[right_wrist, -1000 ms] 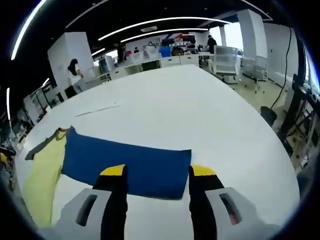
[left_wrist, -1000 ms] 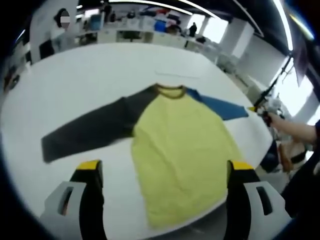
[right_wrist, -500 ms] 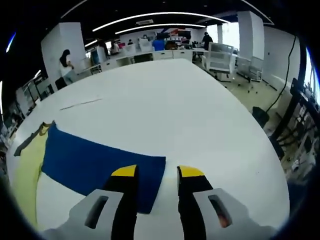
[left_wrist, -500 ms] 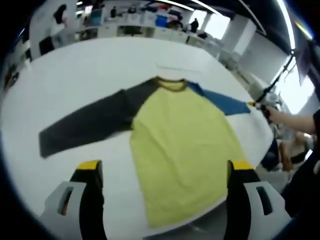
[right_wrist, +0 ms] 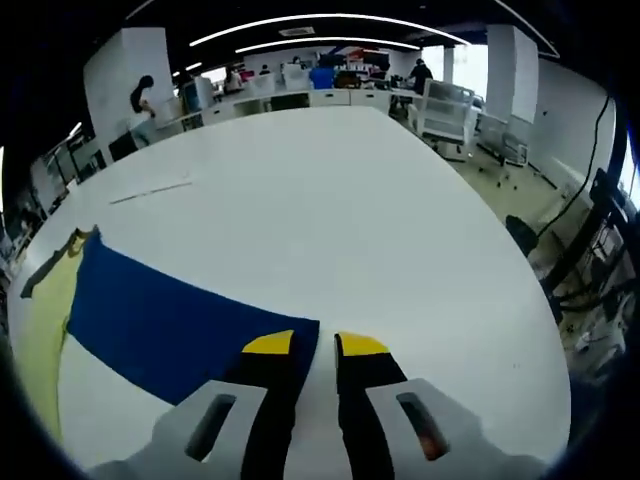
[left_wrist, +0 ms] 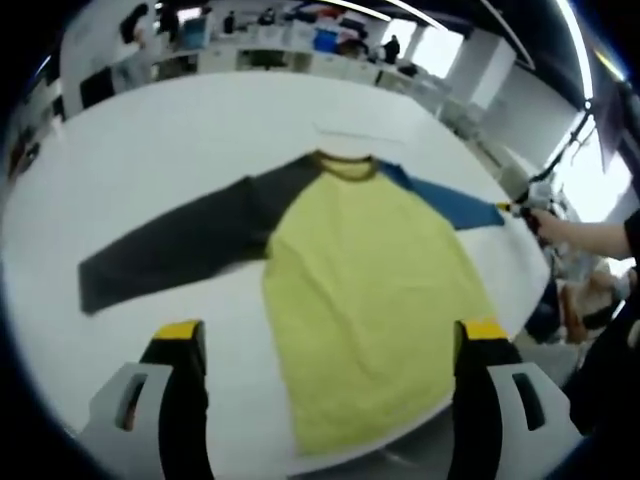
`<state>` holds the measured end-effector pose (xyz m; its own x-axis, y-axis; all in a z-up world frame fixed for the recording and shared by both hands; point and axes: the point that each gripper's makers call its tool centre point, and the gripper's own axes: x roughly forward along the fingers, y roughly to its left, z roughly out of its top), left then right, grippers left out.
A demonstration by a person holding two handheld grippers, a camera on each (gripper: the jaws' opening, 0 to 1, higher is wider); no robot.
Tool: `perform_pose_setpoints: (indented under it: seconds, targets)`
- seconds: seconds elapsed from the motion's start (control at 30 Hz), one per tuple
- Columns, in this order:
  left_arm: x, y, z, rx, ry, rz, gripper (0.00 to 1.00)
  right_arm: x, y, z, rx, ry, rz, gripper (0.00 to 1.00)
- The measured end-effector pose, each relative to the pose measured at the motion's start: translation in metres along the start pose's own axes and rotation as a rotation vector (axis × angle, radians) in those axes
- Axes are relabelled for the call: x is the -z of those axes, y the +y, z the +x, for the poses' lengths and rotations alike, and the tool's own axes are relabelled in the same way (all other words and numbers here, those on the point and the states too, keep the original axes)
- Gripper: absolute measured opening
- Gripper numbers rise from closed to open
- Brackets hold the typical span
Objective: Fold the garment on the visible template until the final outline fits inside the template.
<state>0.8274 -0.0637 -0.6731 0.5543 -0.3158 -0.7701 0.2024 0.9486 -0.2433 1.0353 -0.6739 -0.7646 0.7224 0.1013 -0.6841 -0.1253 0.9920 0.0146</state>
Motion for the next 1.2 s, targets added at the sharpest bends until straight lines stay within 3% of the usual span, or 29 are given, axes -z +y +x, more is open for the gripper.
perform_pose_setpoints:
  seconds: [0.2, 0.3, 0.77, 0.9, 1.0, 1.2]
  targets:
    - [0.001, 0.002, 0.0, -0.006, 0.005, -0.003, 0.99, -0.001, 0.001, 0.003, -0.002, -0.002, -0.001, 0.09]
    - [0.001, 0.001, 0.001, -0.005, 0.005, 0.0, 0.99, -0.002, 0.003, 0.005, -0.007, -0.001, -0.006, 0.02]
    - [0.0, -0.001, 0.002, 0.002, 0.009, 0.014, 0.99, -0.006, 0.002, 0.001, 0.01, 0.034, -0.039, 0.01]
    - [0.0, 0.0, 0.001, -0.003, 0.007, 0.015, 0.99, -0.016, 0.003, -0.004, -0.013, -0.001, 0.042, 0.01]
    - [-0.001, 0.001, 0.001, -0.005, 0.0, 0.013, 0.98, -0.022, -0.004, -0.01, -0.004, -0.004, 0.052, 0.01]
    - [-0.001, -0.001, 0.0, 0.004, -0.01, 0.011, 0.98, -0.03, -0.006, -0.017, 0.014, 0.015, -0.009, 0.01]
